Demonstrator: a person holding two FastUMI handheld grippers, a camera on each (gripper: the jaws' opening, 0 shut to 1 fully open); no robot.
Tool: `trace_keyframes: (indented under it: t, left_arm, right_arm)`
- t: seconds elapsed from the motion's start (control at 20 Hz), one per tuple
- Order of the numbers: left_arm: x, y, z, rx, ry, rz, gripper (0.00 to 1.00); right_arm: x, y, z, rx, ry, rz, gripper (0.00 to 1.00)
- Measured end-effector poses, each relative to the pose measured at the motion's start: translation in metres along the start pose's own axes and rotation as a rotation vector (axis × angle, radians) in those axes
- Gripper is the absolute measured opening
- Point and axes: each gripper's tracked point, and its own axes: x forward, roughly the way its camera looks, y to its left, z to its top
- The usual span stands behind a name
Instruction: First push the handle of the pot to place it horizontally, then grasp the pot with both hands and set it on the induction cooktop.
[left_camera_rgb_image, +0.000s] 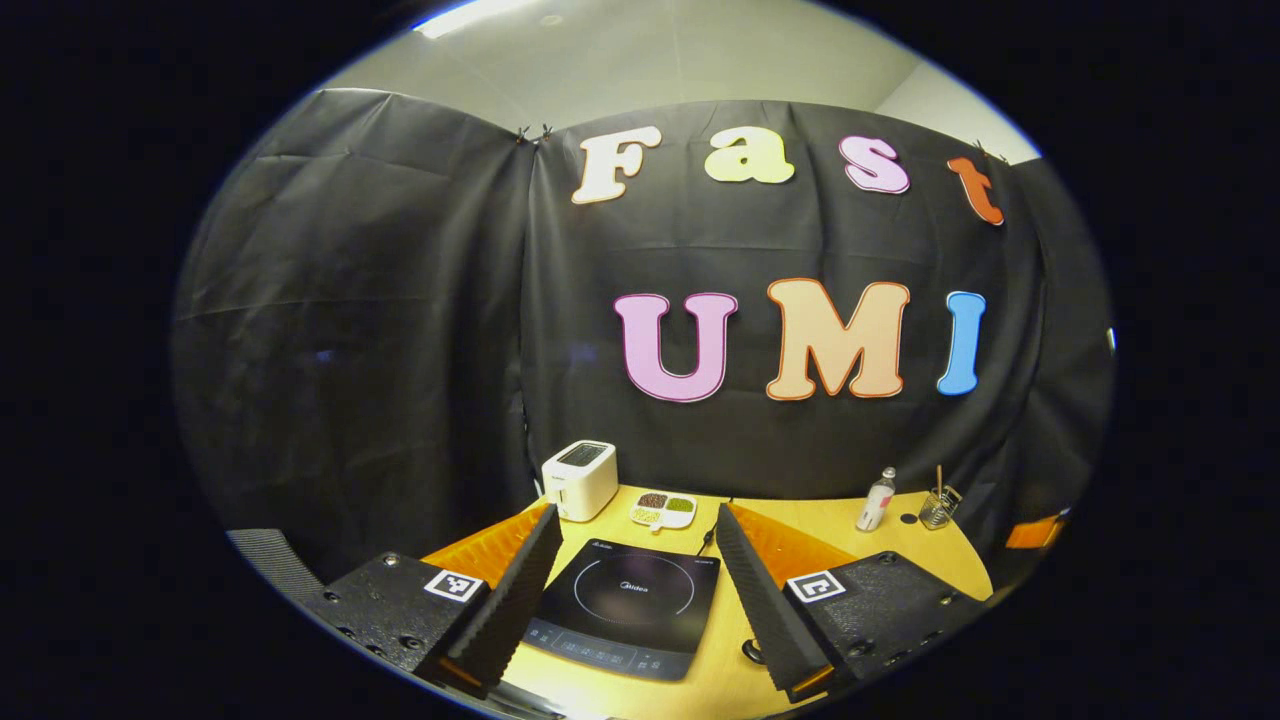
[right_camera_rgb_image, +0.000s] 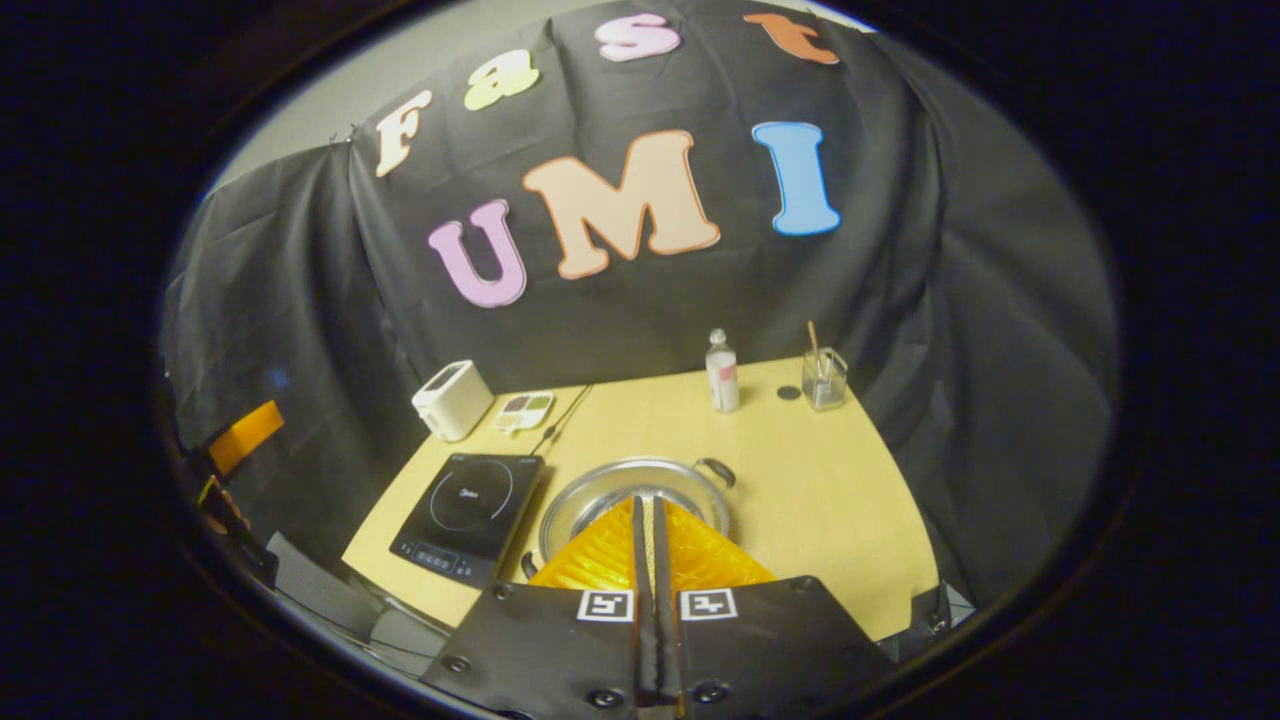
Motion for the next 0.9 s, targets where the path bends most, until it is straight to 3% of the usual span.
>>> trace_keyframes:
  t: [0.05, 0.1, 0.25, 0.3, 0.8, 0.85, 0.9]
  left_arm:
    - [0.006, 0.003, -0.002, -0.003, 0.008, -0.010, 0.91]
    - [0.012, 0.007, -0.005, -0.004, 0.015, -0.018, 0.95]
    - [0.031, 0.020, -0.010, 0.010, 0.030, -0.041, 0.91]
    - [0.037, 0.025, -0.012, 0.015, 0.036, -0.049, 0.95]
    - [0.094, 0.064, -0.026, 0.032, 0.062, -0.114, 0.95]
    - [0.097, 0.066, -0.028, 0.033, 0.065, -0.123, 0.91]
    - [0.100, 0.067, -0.031, 0.032, 0.069, -0.133, 0.91]
  right_arm:
    - [0.005, 0.005, -0.013, -0.008, 0.032, -0.010, 0.00]
    - [0.009, 0.010, -0.023, -0.013, 0.062, -0.020, 0.00]
    - [0.026, 0.032, -0.053, -0.004, 0.154, -0.038, 0.03]
    - [0.031, 0.039, -0.063, 0.001, 0.189, -0.043, 0.03]
    - [0.069, 0.093, -0.174, 0.090, 0.535, -0.096, 0.00]
    - [0.073, 0.098, -0.185, 0.099, 0.567, -0.099, 0.03]
    - [0.076, 0.102, -0.192, 0.106, 0.587, -0.102, 0.00]
